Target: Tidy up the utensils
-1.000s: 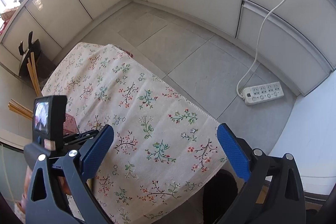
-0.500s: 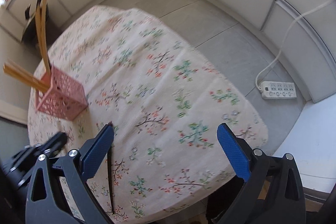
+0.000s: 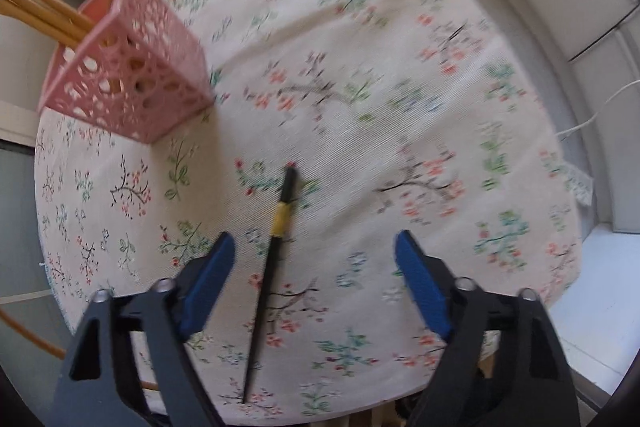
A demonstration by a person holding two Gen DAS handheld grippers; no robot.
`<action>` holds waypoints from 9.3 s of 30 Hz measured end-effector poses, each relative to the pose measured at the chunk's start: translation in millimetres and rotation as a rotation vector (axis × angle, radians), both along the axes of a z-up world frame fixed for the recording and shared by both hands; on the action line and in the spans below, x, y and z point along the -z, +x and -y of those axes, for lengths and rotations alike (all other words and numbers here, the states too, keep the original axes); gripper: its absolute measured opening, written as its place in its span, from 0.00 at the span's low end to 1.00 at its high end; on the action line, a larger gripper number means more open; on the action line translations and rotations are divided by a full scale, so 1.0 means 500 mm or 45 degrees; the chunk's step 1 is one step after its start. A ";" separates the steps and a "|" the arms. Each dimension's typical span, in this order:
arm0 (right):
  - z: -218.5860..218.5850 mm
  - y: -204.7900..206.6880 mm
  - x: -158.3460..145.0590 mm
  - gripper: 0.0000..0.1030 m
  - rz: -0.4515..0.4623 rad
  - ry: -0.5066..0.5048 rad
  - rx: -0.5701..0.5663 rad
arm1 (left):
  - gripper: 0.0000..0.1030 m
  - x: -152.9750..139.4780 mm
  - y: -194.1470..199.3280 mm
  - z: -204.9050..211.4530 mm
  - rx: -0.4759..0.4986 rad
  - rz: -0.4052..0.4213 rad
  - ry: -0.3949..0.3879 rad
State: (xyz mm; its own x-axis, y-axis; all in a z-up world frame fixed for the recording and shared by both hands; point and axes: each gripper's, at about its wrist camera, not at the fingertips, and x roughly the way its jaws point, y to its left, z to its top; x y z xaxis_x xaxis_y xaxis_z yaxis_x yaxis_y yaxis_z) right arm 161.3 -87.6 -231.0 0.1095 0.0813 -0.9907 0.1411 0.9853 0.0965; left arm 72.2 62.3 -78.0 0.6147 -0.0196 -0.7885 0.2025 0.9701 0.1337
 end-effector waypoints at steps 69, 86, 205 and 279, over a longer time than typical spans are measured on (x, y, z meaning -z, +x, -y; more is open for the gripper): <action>0.109 -0.188 -0.327 0.07 0.660 0.381 -0.111 | 0.05 -0.108 -0.061 -0.095 -0.231 0.200 -0.170; 0.178 -0.172 -0.343 0.07 0.689 0.515 -0.025 | 0.14 -0.035 0.149 -0.146 -0.322 -0.276 -0.435; 0.011 -0.124 -0.597 0.55 1.167 0.046 -0.163 | 0.93 -0.305 -0.034 -0.047 -0.400 0.656 -0.329; 0.112 -0.238 -0.486 0.94 1.213 -0.243 0.139 | 0.93 -0.220 -0.083 0.035 -0.426 0.627 -0.208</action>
